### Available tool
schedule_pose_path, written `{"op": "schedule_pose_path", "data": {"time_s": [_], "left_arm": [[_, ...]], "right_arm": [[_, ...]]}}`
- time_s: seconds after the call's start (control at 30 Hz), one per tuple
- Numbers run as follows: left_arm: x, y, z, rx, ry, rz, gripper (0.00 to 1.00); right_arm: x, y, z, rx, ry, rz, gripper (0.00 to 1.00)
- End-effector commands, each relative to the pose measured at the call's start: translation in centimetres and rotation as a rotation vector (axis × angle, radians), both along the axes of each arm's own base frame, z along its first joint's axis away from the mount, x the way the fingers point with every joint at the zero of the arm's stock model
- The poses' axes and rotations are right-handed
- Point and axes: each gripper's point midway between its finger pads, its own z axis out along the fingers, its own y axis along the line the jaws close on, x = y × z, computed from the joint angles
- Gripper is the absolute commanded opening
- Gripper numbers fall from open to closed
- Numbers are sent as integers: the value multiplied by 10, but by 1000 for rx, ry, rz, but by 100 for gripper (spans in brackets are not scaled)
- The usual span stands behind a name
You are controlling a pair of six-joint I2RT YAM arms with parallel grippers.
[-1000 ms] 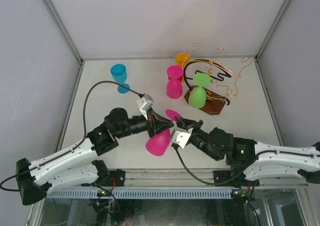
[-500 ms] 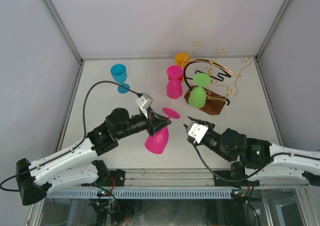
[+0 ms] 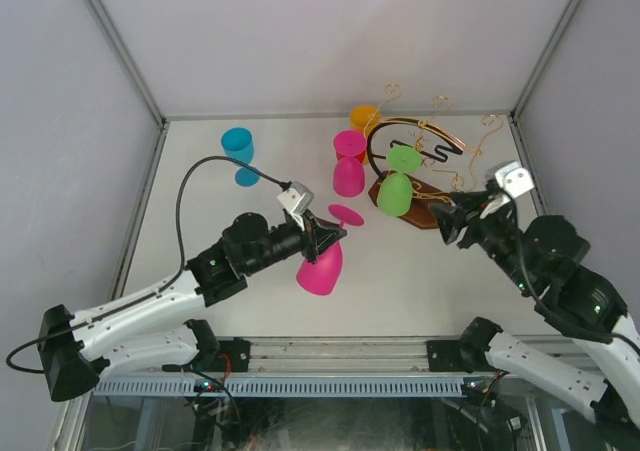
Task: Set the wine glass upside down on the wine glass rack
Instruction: Turn the wine glass upside down at the wine rack.
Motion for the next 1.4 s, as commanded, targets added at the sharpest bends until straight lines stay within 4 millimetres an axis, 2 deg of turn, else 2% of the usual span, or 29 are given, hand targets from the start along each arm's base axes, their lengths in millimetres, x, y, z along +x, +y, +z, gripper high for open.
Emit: {"op": "schedule_pose_path", "data": {"time_s": [0.0,0.17,0.4,0.67,0.77,1.0,1.17,1.37], "left_arm": [[23,-14,38,-80,-150,97,0],[26,-40,50,-99,-246,138,0],[51,-71,68,-157,-257,264,0],[55,-106,77,-197,-389,209,0],[51,-118,78,-231,-468,161,0],[42,-138,82,-303,-536,83,0],[46,-139,82,-323,-579,104,0],[43,-149,85,-370,-636,80,0]], "right_arm": [[-2,-11,16,125,89,-20,47],[3,-33,23,191,87,-112,48],[-13,-42,27,209,74,-117,48],[-27,-50,25,208,69,-125,49],[-30,-52,24,206,65,-127,49],[-36,-56,19,195,76,-133,49],[-40,-58,20,201,65,-132,49],[-43,-75,27,221,17,-208,49]]}}
